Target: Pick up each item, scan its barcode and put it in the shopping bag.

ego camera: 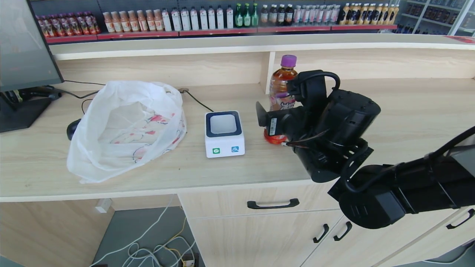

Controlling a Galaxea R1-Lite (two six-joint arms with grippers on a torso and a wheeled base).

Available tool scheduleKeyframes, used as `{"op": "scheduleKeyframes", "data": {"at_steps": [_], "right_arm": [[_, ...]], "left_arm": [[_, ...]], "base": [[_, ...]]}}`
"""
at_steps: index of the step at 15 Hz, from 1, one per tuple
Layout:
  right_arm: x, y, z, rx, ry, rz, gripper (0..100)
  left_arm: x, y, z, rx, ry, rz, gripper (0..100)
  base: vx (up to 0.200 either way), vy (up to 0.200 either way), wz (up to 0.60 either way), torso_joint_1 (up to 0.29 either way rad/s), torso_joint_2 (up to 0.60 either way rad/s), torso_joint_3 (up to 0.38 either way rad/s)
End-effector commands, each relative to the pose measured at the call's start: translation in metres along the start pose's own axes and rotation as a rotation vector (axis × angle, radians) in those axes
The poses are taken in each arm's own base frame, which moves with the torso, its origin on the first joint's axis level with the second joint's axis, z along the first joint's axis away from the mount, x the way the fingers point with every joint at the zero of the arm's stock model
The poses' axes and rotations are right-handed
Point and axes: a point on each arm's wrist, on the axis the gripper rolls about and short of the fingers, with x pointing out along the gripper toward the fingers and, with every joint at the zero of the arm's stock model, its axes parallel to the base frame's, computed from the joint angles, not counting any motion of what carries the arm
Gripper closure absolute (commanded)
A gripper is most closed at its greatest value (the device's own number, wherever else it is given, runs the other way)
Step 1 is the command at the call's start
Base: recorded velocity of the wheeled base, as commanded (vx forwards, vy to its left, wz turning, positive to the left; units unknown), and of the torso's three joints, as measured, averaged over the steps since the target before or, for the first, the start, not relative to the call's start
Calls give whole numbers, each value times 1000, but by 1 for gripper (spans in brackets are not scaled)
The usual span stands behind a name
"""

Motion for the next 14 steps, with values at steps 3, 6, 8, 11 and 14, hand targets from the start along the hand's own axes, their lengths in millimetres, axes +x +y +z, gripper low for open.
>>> {"op": "scheduleKeyframes", "data": {"at_steps": [3,6,8,11,14], "right_arm": [[8,5,-4,3,-6,-2,0],[13,5,-9,6,0,-11,0],[15,3,-13,4,5,-16,0],[21,3,-17,20,7,-25,0],[26,5,-22,25,8,-27,0]], "left_arm": [[0,0,0,0,0,0,0],[0,0,0,0,0,0,0],[0,0,0,0,0,0,0],[0,0,0,0,0,0,0],[0,0,0,0,0,0,0]], "base": [[0,0,0,0,0,0],[0,0,0,0,0,0],[0,0,0,0,0,0],[0,0,0,0,0,0],[0,0,0,0,0,0]]}}
